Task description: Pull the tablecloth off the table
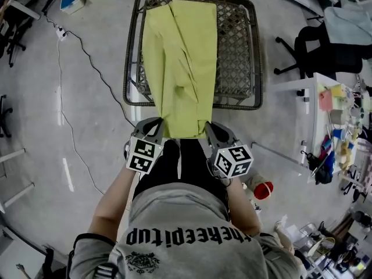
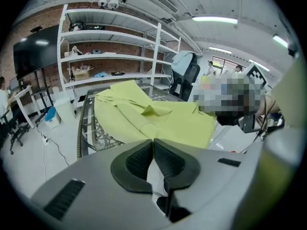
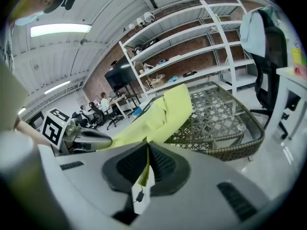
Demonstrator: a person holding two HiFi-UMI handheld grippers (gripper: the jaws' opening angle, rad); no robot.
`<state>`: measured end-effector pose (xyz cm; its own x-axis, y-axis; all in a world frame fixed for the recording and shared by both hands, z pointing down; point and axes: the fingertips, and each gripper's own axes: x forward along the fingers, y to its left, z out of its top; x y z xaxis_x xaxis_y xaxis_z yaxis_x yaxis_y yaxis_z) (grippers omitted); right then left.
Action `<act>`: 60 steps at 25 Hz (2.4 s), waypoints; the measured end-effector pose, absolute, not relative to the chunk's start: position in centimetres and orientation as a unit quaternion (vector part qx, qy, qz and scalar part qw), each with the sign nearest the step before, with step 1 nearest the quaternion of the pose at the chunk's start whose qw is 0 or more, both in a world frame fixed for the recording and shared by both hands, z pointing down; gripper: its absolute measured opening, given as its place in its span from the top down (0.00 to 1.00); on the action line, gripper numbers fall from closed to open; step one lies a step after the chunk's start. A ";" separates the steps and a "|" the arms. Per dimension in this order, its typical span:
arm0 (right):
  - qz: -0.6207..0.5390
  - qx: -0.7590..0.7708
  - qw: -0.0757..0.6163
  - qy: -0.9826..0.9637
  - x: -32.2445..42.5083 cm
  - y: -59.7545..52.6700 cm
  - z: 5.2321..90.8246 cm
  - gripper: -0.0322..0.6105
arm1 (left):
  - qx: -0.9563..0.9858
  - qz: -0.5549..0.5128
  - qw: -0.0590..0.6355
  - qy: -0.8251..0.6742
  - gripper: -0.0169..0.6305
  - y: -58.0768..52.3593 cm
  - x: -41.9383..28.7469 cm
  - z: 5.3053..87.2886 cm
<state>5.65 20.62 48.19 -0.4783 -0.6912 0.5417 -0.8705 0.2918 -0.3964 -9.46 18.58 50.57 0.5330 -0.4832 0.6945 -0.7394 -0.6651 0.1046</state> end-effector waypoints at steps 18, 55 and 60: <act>0.237 0.539 0.038 -0.807 7.6 12.0 37.3 0.93 | 0.893 0.204 0.074 -0.395 0.94 9.3 -7.5 37.9; 0.252 0.505 0.031 -0.825 12.4 -16.8 35.8 0.92 | 0.845 0.222 0.108 -0.474 0.94 -19.7 -4.0 36.9; 0.258 0.526 0.041 -0.810 12.7 -19.0 37.1 0.92 | 0.853 0.223 0.123 -0.456 0.94 -22.0 -3.7 38.5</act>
